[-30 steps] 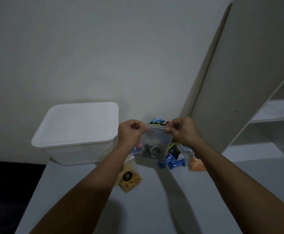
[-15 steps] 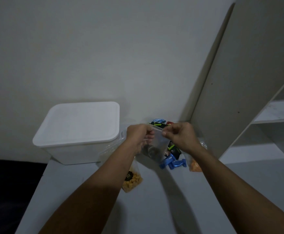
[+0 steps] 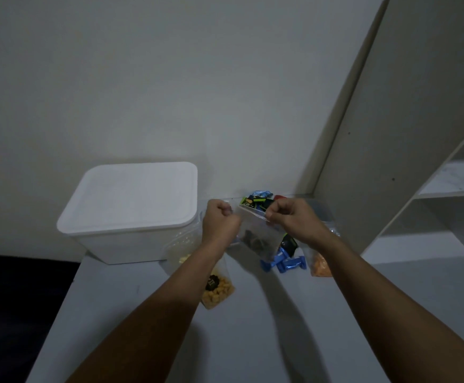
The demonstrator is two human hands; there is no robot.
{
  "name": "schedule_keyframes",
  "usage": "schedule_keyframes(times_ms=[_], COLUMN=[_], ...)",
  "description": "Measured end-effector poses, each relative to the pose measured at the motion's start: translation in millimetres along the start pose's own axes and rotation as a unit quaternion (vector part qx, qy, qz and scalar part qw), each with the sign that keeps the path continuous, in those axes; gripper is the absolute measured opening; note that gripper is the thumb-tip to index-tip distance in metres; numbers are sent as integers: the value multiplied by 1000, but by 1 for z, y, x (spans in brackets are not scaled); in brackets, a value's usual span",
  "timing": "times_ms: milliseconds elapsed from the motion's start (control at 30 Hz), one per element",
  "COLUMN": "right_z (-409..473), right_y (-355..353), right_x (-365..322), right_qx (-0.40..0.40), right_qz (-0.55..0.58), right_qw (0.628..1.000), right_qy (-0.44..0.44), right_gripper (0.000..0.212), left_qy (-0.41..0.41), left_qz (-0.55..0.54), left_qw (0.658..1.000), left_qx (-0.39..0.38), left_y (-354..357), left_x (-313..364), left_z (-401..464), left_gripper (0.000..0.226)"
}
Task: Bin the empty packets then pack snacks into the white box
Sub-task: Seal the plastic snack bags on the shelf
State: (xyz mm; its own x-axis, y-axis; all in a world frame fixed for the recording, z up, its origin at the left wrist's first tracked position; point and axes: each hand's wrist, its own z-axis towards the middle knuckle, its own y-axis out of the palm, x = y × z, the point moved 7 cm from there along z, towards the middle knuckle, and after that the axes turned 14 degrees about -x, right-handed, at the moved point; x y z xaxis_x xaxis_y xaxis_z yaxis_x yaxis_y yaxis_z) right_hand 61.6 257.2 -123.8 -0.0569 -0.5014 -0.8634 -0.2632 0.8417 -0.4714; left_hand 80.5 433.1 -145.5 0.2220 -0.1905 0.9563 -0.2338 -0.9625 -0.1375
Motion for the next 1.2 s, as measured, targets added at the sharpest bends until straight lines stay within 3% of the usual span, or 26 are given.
schedule_keyframes(times_ms=[67,133,267,467,633,733,800,900,1000,1100,1200], right_z=[0,-1,0,13,28,32,33,31,24,11,-7], right_y=[0,0,10,63,101,106,100,81,50,11,-30], right_x=[0,-1,9,36,43,42,43,47,58,81,109], right_qx=[-31,-54,-69,-117,-96,-83,-66,-38,-10,32,72], right_qz=[13,20,8,-84,-133,-155,-144,-118,-122,-131,-135], right_qw=[999,998,997,985,981,979,982,986,984,976,965], right_qy=[10,17,41,94,107,99,104,108,127,170,213], right_gripper=[12,10,21,8,9,10,16,26,19,16,16], left_qy=[13,14,-31,-123,-144,-126,-102,-9,69,88,54], left_qz=[38,42,-9,-56,34,73,116,228,271,254,230], left_qw=[998,996,999,991,989,989,988,970,955,961,972], left_qx=[-43,-76,-36,4,29,18,27,86,100,59,-13], left_y=[3,6,-7,-27,-50,-53,-52,-49,-31,4,55], left_x=[-6,-17,-45,-103,-126,-124,-114,-84,-53,-40,-39], left_z=[1,-2,-17,-47,-59,-61,-63,-64,-57,-34,-2], left_gripper=[42,22,13,15,10,7,17,41,40,30,23])
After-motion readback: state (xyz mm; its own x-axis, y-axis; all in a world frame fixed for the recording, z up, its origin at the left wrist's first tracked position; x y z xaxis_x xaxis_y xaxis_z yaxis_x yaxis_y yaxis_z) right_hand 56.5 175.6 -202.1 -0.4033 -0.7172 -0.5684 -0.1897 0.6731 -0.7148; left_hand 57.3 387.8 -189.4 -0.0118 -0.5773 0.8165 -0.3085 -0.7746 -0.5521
